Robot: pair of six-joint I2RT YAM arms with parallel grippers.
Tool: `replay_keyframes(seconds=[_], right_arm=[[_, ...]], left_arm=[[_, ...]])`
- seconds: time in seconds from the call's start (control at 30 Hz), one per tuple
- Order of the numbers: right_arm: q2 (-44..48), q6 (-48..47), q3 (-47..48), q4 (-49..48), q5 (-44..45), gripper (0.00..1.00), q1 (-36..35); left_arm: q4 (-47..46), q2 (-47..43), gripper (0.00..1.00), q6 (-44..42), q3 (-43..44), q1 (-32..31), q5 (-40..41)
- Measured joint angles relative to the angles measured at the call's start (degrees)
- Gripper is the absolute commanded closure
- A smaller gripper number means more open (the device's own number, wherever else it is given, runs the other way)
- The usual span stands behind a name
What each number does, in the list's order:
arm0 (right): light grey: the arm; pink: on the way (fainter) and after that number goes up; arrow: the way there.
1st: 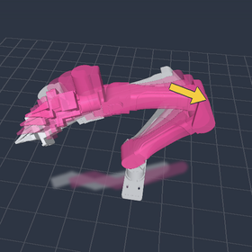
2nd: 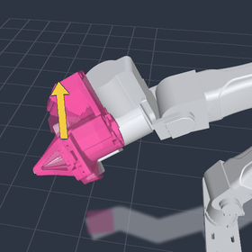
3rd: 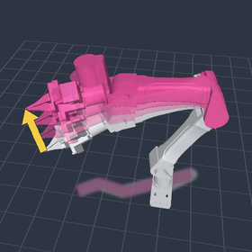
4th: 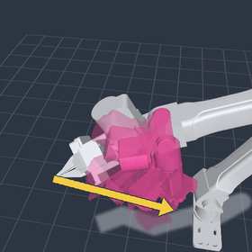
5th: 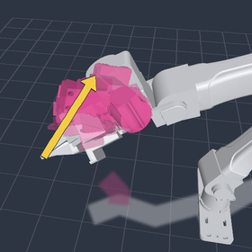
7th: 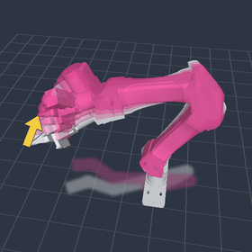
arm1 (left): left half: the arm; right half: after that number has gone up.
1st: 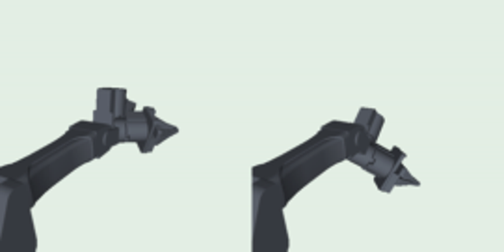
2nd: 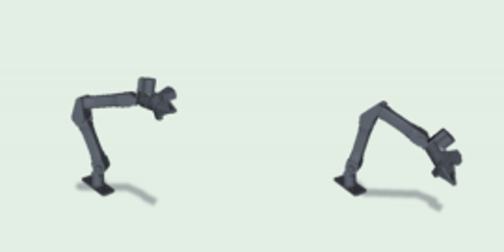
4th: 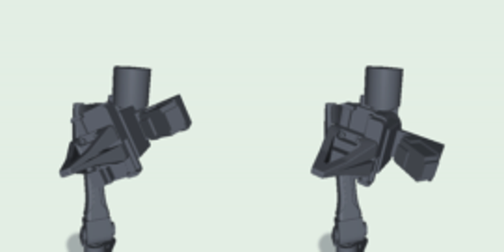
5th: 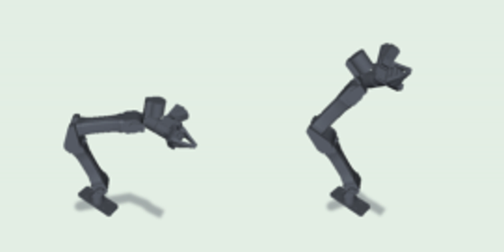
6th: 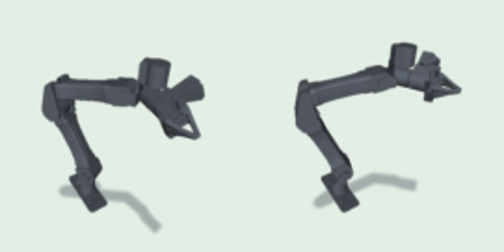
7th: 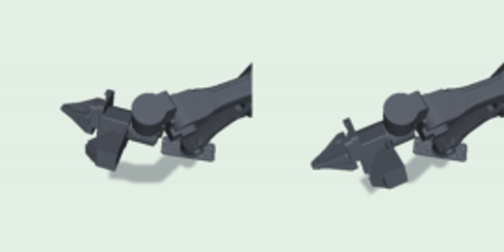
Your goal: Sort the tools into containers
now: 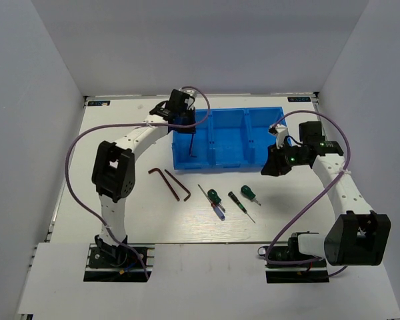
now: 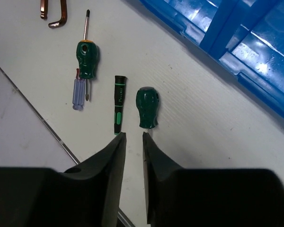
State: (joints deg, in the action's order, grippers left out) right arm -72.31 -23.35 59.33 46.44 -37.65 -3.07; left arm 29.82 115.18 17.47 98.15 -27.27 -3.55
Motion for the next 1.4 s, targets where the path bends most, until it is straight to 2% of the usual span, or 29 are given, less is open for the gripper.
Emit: replay_keyframes(seconds=[0.03, 0.07, 0.13, 0.27, 0.3, 0.33, 0.37, 0.43, 0.47, 0.57, 0.6, 0.63, 0.7, 0.8, 0.9, 1.07, 1.3, 1.4], right_arm=[[0.0, -0.1, 0.0, 0.0, 0.1, 0.67, -0.1], [0.0, -0.2, 0.0, 0.1, 0.2, 0.66, -0.1], [0.0, -0.3, 0.0, 0.0, 0.2, 0.62, -0.2], [0.0, -0.3, -0.1, -0.3, 0.2, 0.61, -0.6], [0.0, -0.3, -0.2, -0.3, 0.3, 0.61, -0.8], [0.0, -0.3, -0.4, -0.4, 0.5, 0.62, -1.0], [0.0, -0.3, -0.7, -0.7, 0.9, 0.67, -1.3], [0.0, -0.5, -1.7, -1.4, 2.0, 0.75, -2.1], [0.0, -0.6, -2.5, -1.6, 2.8, 0.84, -2.5], [0.0, -0.7, -4.7, -2.3, 4.5, 0.88, -3.3], [0.0, -0.5, -5.4, -2.6, 5.1, 0.88, -3.4], [0.0, -0.4, -5.9, -2.8, 5.6, 0.90, -3.4], [0.0, -0.2, -6.7, -3.1, 6.5, 0.90, -3.5], [0.0, 0.3, -6.8, -3.4, 7.5, 0.88, -3.5], [0.0, 0.6, -6.8, -3.6, 8.0, 0.87, -3.5], [0.0, 0.7, -7.3, -4.1, 8.7, 0.87, -3.5], [0.5, 1.0, -9.4, -4.5, 9.4, 0.85, -3.5], [0.6, 1.1, -9.5, -4.5, 9.5, 0.85, -3.5]], left_arm=[[0.7, 0.6, 0.47, 0.0, 0.1, -0.2, 0.6], [1.3, 0.8, 0.37, -0.4, 0.2, -0.3, 1.1], [2.1, 0.5, 0.30, -0.3, 0.2, -0.5, 1.9], [3.1, -1.0, 0.28, -0.7, 0.3, -0.9, 2.9], [3.7, -2.6, 0.34, -0.8, 0.2, -1.1, 3.6], [4.2, -4.2, 0.44, -0.7, 0.0, -1.3, 4.4], [4.7, -6.2, 0.71, -0.1, -0.7, -1.4, 5.4], [5.6, -13.3, 0.93, 2.3, -5.3, -1.7, 9.3], [7.3, -17.4, 1.00, 4.0, -8.0, -1.7, 11.2], [12.3, -31.1, 1.00, 10.4, -18.6, -1.6, 16.4], [14.2, -34.9, 1.00, 13.0, -22.5, -1.4, 17.7], [15.4, -37.7, 0.91, 15.3, -26.3, -1.2, 18.5], [17.9, -41.4, 0.65, 19.8, -34.2, -0.7, 19.2], [17.8, -41.3, 0.54, 25.0, -44.6, -0.6, 17.1], [17.3, -37.7, 0.44, 27.9, -47.5, -0.8, 15.1], [10.9, -32.4, 0.41, 30.0, -46.7, -1.0, 13.3], [7.0, -24.3, 0.41, 30.7, -43.5, -1.3, 12.3], [6.1, -20.9, 0.49, 31.0, -42.5, -1.5, 12.3]])
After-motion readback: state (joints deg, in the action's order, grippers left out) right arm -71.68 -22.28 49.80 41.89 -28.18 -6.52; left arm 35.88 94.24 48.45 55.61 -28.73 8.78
